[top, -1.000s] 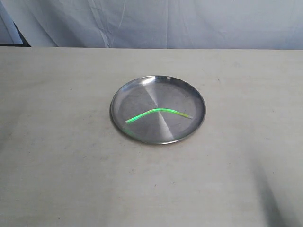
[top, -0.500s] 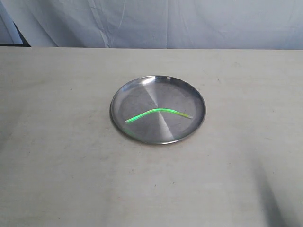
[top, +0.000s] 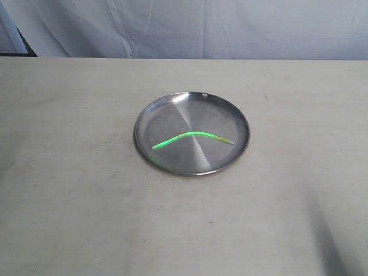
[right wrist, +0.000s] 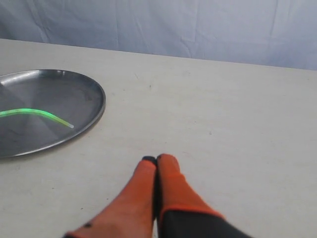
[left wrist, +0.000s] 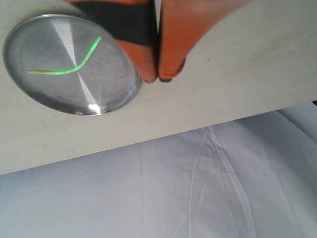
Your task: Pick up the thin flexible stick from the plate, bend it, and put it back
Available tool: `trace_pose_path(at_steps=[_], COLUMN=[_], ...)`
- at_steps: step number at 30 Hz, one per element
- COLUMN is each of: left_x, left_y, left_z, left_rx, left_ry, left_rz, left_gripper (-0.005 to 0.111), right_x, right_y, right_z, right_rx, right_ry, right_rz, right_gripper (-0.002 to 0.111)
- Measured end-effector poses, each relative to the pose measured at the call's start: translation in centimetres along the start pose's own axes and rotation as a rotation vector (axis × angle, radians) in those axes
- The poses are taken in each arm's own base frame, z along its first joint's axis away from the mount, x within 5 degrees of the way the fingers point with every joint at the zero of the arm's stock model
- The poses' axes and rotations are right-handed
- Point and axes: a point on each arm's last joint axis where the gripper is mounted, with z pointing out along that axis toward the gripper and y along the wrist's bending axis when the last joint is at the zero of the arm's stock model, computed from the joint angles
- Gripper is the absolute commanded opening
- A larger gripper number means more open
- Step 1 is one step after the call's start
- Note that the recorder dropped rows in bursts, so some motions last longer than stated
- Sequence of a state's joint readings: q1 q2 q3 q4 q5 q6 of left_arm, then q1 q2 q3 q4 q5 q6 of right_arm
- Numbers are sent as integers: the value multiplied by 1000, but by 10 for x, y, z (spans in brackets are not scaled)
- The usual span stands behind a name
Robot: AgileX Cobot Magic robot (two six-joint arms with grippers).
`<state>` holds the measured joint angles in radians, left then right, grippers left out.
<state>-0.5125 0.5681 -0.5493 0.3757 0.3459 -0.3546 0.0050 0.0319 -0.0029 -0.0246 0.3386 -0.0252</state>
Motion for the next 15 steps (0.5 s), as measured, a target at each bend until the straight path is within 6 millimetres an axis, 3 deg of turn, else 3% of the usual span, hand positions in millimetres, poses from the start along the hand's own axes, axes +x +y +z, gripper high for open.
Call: trace_pose_path(at_steps=[7,15], left_x=[10,65], left_y=[7,19], left_z=[-7,-26], left_rx=[-54,-206], left_ry=[-6,13], left_rz=[7,-41], left_gripper=[0,0], right_x=[0,0], right_y=[0,0], right_z=[0,0], right_rx=[0,0], right_ry=[-1,-1], right_rz=[0,-2], right_gripper=[0,0])
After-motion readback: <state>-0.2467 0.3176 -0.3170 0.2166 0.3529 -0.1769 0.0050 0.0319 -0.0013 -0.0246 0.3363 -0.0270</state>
